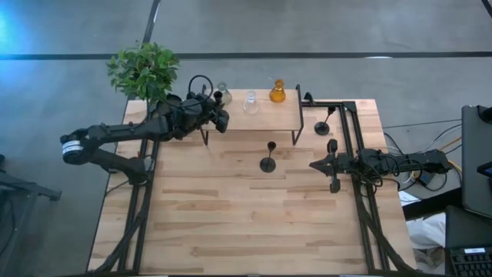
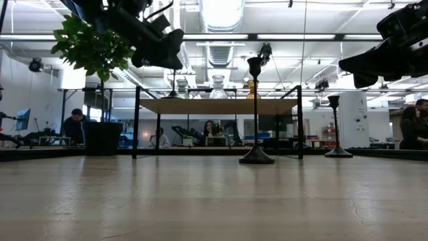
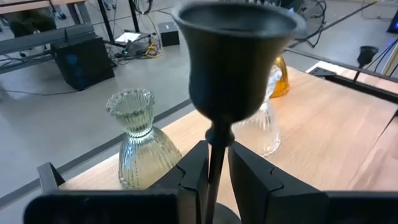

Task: Pick & Place candle stick holders
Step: Put the bottom black candle holder on the shelf aligned with the green candle holder, then put the right black candle holder on the shelf aligned with the orange candle holder

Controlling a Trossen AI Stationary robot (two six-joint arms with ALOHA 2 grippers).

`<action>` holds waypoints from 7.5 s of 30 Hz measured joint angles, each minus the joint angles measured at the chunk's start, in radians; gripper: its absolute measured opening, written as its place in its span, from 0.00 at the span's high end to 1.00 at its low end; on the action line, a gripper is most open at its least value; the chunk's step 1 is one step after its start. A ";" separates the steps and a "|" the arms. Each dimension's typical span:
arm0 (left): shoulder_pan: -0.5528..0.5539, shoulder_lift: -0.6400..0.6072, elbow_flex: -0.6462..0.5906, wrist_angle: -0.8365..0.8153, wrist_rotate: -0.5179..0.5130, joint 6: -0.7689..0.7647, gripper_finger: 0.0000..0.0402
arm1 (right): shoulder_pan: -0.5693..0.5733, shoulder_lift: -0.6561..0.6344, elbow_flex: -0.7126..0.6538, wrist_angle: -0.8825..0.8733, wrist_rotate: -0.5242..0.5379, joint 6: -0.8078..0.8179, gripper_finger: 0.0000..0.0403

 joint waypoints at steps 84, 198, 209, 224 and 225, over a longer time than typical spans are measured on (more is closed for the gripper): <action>-0.262 -0.560 0.001 -0.603 0.425 -0.163 0.45 | 0.000 0.000 0.000 0.000 0.000 0.000 0.98; -0.482 -1.195 -0.852 -0.020 0.092 0.163 0.48 | 0.000 -0.001 0.000 0.001 0.007 0.121 0.98; -0.217 -1.212 -0.854 -0.045 0.370 0.146 0.48 | 0.000 0.000 0.000 0.001 0.007 0.121 0.98; -0.218 -1.212 -0.855 -0.019 0.349 0.146 0.48 | 0.000 -0.001 0.000 0.001 0.007 0.122 0.98; -0.218 -1.212 -0.855 -0.018 0.349 0.146 0.48 | 0.000 -0.001 0.000 0.001 0.007 0.123 0.98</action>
